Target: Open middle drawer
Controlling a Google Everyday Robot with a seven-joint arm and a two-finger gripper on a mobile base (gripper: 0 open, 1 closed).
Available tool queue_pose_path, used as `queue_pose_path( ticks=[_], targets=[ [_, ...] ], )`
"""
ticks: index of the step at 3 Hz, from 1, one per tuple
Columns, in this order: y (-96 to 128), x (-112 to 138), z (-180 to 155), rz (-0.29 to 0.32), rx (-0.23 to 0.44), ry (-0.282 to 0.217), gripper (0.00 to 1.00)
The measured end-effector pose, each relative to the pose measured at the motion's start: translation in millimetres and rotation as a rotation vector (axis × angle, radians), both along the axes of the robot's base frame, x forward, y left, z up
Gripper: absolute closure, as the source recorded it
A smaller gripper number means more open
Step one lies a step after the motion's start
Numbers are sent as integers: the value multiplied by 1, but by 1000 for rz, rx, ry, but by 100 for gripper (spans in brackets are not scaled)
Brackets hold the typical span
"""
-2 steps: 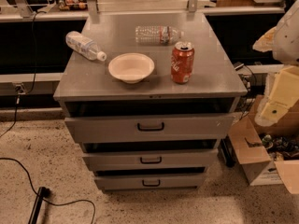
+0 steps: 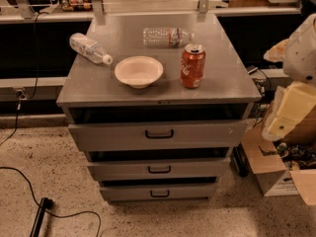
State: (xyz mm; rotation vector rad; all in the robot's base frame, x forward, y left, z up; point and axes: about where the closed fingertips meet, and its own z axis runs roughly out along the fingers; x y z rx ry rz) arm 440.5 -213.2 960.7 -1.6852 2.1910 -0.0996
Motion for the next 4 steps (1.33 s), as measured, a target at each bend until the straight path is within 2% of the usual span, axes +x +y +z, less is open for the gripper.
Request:
queue_pose_path(
  ticks=[1,2,3,4],
  targets=[
    [9,-33,-31,45,84,-59,0],
    [-2,-46,-56,29,132,-74,0],
    [14,-23,-84,47,113,-92,0],
    [44,-13,-136,99,155,-112,0]
  ],
)
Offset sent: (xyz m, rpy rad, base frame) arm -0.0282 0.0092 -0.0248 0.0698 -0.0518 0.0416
